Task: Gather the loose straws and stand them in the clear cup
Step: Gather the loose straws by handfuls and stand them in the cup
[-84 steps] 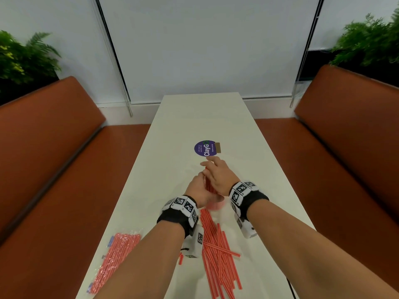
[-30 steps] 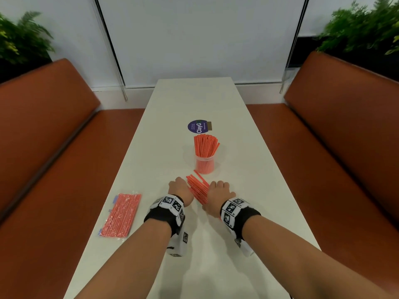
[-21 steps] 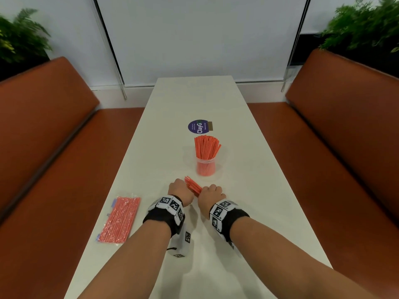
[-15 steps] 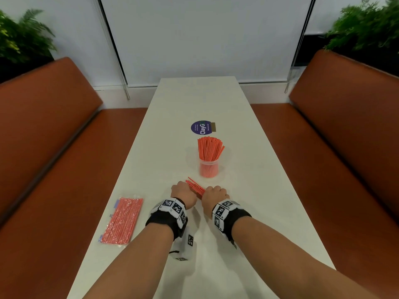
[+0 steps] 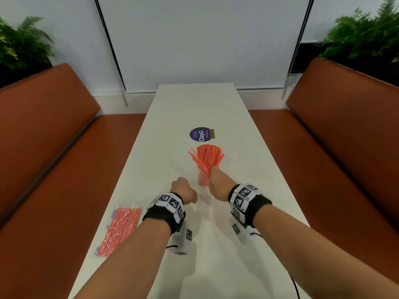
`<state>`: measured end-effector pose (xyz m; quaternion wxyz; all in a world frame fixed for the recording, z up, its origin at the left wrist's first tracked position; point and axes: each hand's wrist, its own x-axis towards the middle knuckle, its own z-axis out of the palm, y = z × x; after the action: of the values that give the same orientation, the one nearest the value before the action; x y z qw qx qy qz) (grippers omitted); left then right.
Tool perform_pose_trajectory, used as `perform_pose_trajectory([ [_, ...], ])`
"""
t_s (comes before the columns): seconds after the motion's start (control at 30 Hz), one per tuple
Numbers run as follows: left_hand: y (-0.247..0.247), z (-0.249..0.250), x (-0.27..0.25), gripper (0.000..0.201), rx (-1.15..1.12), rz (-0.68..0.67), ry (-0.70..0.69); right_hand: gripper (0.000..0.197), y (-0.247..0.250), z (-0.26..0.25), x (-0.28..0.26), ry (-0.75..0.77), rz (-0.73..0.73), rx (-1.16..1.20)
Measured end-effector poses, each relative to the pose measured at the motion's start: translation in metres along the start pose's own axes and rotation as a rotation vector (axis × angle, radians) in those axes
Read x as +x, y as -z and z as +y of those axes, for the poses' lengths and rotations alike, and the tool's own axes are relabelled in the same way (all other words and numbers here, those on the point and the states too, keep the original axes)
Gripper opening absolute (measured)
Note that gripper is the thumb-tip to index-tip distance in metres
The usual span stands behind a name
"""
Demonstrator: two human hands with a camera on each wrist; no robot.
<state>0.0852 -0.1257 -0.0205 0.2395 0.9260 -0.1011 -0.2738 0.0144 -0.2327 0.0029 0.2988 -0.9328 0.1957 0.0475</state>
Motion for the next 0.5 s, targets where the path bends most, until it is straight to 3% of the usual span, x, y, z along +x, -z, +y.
perform_pose_trajectory([
  [0.13, 0.007, 0.019, 0.013, 0.075, -0.058, -0.01, -0.065, 0.006, 0.042, -0.004, 0.018, 0.142, 0.12, 0.158],
  [0.2, 0.009, 0.028, 0.019, 0.082, -0.097, 0.004, -0.107, 0.013, 0.057, -0.007, 0.03, 0.197, 0.233, 0.306],
  [0.33, 0.006, 0.044, 0.03, 0.101, -0.213, 0.041, -0.209, 0.007, 0.067, -0.011, 0.057, 0.241, 0.417, 0.605],
  [0.5, -0.012, 0.05, 0.057, 0.144, -0.357, 0.068, -0.262, 0.005, 0.05, -0.007, 0.08, 0.193, 0.56, 0.749],
])
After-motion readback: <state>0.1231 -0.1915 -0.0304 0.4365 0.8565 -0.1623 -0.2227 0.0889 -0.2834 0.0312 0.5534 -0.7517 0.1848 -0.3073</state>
